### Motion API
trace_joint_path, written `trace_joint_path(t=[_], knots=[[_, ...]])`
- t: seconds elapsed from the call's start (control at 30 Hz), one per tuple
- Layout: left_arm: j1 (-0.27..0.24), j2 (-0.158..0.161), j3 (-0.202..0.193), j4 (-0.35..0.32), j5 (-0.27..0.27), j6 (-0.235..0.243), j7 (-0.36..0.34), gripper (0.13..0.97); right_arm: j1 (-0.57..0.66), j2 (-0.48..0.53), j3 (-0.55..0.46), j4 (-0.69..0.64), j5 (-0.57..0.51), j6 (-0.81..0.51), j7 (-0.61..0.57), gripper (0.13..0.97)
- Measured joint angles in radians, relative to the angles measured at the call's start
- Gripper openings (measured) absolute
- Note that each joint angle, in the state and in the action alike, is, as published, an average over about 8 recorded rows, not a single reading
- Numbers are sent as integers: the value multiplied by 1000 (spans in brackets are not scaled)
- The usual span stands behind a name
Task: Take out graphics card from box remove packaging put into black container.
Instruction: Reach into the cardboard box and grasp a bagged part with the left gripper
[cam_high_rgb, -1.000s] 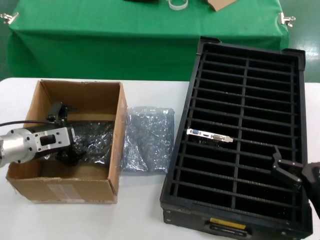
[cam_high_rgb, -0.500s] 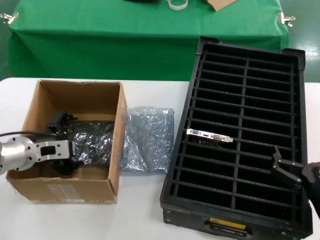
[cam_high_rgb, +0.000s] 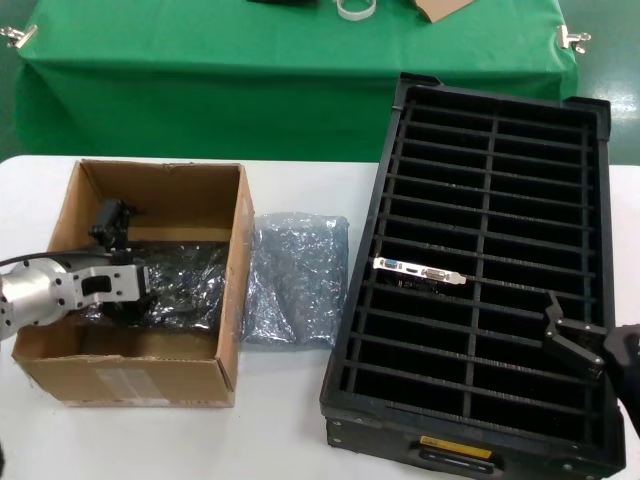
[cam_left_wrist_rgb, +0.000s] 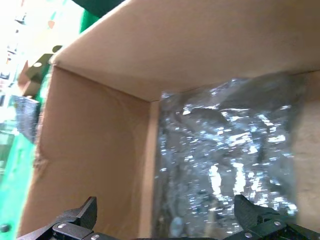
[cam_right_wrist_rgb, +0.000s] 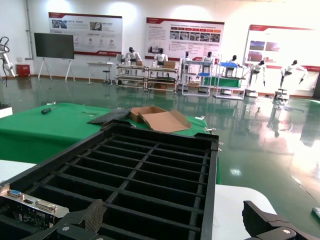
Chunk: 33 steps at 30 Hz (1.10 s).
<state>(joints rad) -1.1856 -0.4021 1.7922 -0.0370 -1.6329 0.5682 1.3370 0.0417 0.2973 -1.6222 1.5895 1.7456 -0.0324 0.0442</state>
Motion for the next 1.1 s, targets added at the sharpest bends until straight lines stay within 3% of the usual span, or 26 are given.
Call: trace_joint_path(t=[0.17,0.27,0.4,0.53,0.77,0.93,1.1], knots=[[-10,3,-50,9,-44,-34,91,966,0,0,0,0,0,0,0,966],[-20,1,-58,13,-49,-39,99,966,0,0,0,0,0,0,0,966],[-35,-12,-28,17,-15,3,37,966,0,0,0,0,0,0,0,966],[-44,-32,21,17,36,91,-32,966,0,0,0,0,0,0,0,966],[-44,-59,81,14,97,225,-46,966,0,0,0,0,0,0,0,966],[-42,-60,99,14,118,251,-23,966,0,0,0,0,0,0,0,966],[-34,-53,107,16,128,230,3,966,0,0,0,0,0,0,0,966]])
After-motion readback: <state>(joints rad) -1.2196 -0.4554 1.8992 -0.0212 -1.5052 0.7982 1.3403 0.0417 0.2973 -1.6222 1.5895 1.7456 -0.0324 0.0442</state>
